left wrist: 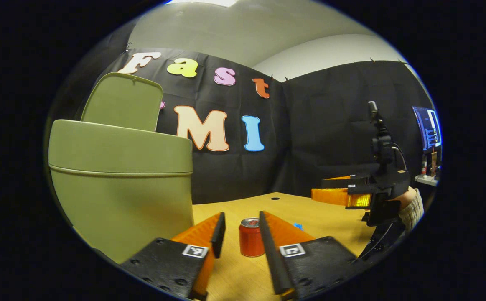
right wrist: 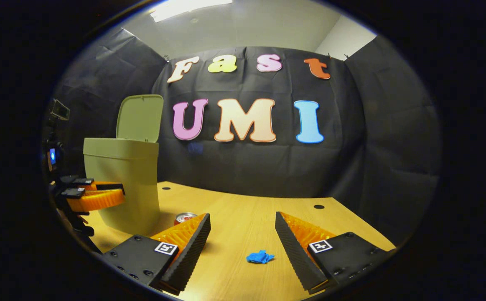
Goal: Press the lid of the desktop garbage bin to open it, pick up the crumpled paper on the desktop and throw it into the bin, then pick up the pop can on the desktop and drop it into the bin, and finally close the garbage bin lid.
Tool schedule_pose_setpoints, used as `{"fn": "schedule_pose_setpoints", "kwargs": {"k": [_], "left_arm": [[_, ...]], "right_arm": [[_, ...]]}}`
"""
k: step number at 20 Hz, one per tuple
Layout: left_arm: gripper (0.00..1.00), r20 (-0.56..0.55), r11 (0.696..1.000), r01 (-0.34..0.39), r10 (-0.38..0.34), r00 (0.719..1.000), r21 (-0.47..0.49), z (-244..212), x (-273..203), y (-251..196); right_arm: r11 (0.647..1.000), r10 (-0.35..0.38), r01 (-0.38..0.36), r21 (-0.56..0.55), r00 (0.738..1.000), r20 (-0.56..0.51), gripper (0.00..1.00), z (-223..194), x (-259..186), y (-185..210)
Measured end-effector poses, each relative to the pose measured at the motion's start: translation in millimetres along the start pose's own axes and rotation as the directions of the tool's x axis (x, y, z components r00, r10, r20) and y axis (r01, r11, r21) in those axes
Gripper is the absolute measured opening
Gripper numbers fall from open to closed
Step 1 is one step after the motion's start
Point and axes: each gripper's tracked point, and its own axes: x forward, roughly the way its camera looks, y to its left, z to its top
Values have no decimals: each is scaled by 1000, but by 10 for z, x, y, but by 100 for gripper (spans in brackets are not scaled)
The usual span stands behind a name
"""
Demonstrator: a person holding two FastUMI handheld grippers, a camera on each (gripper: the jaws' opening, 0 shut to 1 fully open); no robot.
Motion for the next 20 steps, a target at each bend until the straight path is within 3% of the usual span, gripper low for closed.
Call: {"fn": "schedule_pose_setpoints", "kwargs": {"k": [3,9,13,15,20], "left_arm": [[96,17,1000,21,-21,1000,16,36,-19,-57],[96,26,999,27,-28,999,44,58,-32,-41],[96,8,999,12,-13,1000,49,11,-31,30],[96,5,999,10,-10,1000,53,10,-30,42],[96,-15,999,8,-7,1000,44,-63,-13,62]], "right_arm": [[999,27,-30,-26,992,-125,98,-238,198,-79],[991,32,-84,-107,908,-417,100,-925,601,-206],[990,44,-111,-88,833,-552,99,-1340,690,-200],[988,37,-118,-96,803,-595,100,-1451,713,-231],[991,34,-112,-78,756,-654,99,-1651,704,-255]]}}
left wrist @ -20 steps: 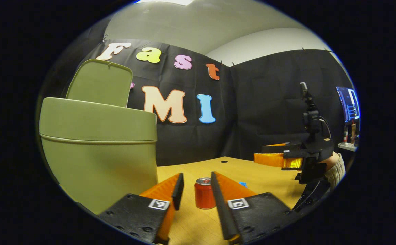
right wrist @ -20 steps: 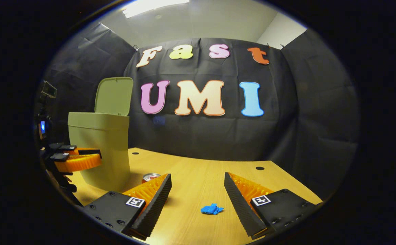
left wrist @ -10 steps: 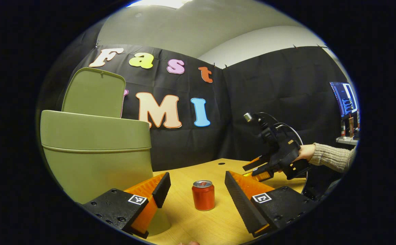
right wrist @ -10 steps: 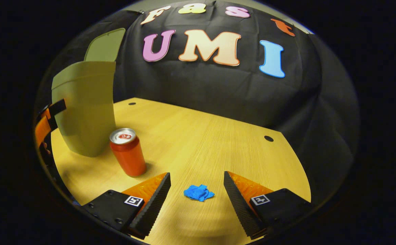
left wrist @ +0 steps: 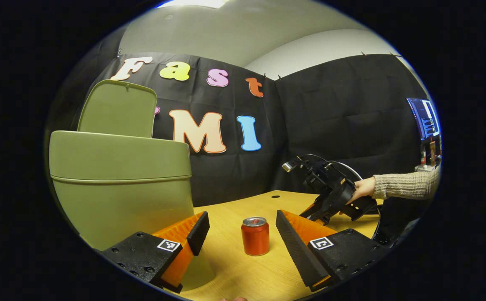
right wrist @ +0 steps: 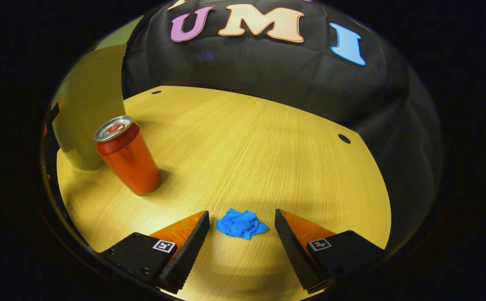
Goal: Press the lid of the desktop garbage bin to open it, pick up the crumpled paper on the desktop and throw it into the bin, then pick up the pop can on the desktop and drop it into the bin, and finally close the garbage bin lid.
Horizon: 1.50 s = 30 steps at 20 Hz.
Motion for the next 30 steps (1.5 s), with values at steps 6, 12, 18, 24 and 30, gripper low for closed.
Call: {"fn": "schedule_pose_setpoints", "kwargs": {"k": [6,12,18,24,30], "left_arm": [[96,-8,1000,-7,7,1000,-1,-14,6,13],[96,-24,1000,7,-8,1000,-21,-55,2,-27],[96,-22,1000,12,-12,1000,-9,-40,7,-48],[96,-42,999,40,-41,998,-23,-107,20,-133],[96,-66,997,63,-65,996,-36,-167,-2,-150]], "right_arm": [[998,49,-47,46,998,-34,63,-76,48,116],[997,45,-45,60,999,6,18,-15,-29,133],[992,86,-96,80,990,116,18,471,-414,244],[988,140,-155,22,938,317,18,1522,-1033,517],[959,280,-256,-118,822,496,18,2595,-1745,1314]]}}
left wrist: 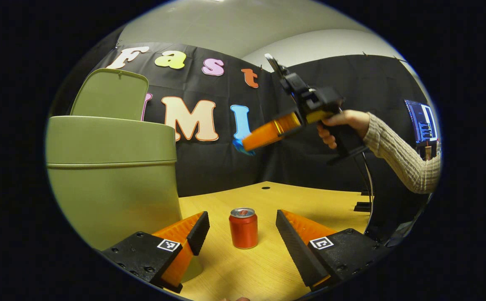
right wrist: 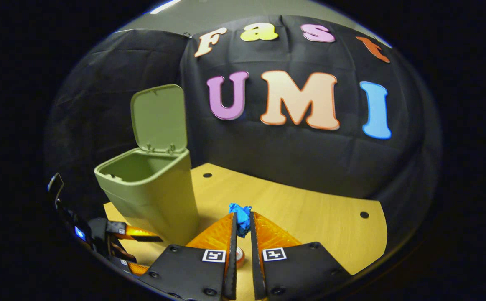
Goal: Press the lid of the desktop garbage bin to open it, pick up the crumpled paper on the desktop and throw it into the bin, then pick up the pop can on the desktop and drop it into the bin, and finally close the garbage bin lid.
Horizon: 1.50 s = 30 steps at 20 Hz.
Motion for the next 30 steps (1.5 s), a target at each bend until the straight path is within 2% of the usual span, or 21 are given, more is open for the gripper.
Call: {"fn": "schedule_pose_setpoints", "kwargs": {"k": [3,6,9,12,14,16,18,20,26,30], "left_arm": [[96,-2,1000,2,-2,1000,-1,0,-13,6],[96,-5,1000,6,-6,1000,1,7,-18,-5],[96,0,1000,12,-12,1000,-1,21,-35,-18],[96,-1,1000,17,-17,1000,2,36,-47,-19],[96,1,1000,20,-20,1000,4,34,-50,-23],[96,1,1000,26,-26,1000,4,53,-45,-35],[96,0,1000,28,-28,1000,6,53,-44,-33],[96,2,1000,28,-28,1000,9,54,-41,-31],[96,0,999,41,-41,999,8,47,-33,-37],[96,-22,999,50,-50,998,-5,-24,-27,-16]], "right_arm": [[992,124,-123,-26,988,87,17,510,136,578],[975,222,-217,-55,969,107,17,758,382,1042],[956,291,-287,-65,953,86,17,778,579,1446],[942,329,-326,-74,944,33,17,642,760,1746],[934,348,-347,-82,937,0,17,572,910,1803],[933,351,-350,-84,936,-10,28,535,971,1849],[937,340,-341,-82,940,-19,48,484,959,1849],[943,322,-321,-89,947,-7,100,499,939,1793],[959,277,-271,-78,958,74,100,662,671,1478],[978,189,-175,-116,974,126,97,614,362,1032]]}}
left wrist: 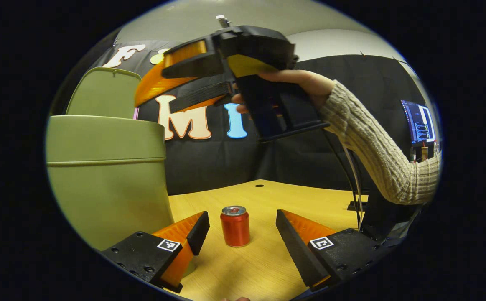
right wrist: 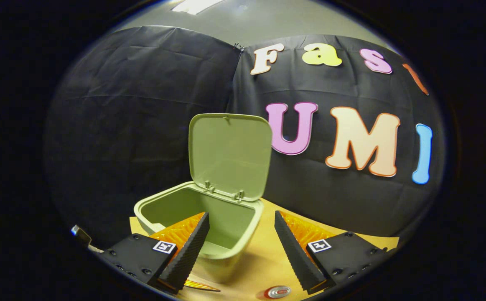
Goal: Press the lid of the desktop garbage bin to open it, pick up the crumpled paper on the desktop and throw it into the bin, then pick up the pop can on the desktop and drop it into the bin, and finally close the garbage bin lid.
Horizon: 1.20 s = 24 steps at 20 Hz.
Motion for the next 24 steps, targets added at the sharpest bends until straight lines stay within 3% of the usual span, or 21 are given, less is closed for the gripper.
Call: {"fn": "schedule_pose_setpoints", "kwargs": {"k": [8,16,24], "left_arm": [[96,-76,1000,8,-7,997,10,-298,189,-75],[96,-191,998,-52,56,980,27,-521,681,131],[96,-299,997,-83,78,951,-5,-810,1048,275]], "right_arm": [[979,-199,193,62,972,124,98,-480,-1174,-816],[909,-401,376,177,907,132,98,-1360,-2041,-1357],[887,-435,406,221,895,101,98,-1790,-2227,-1512]]}}
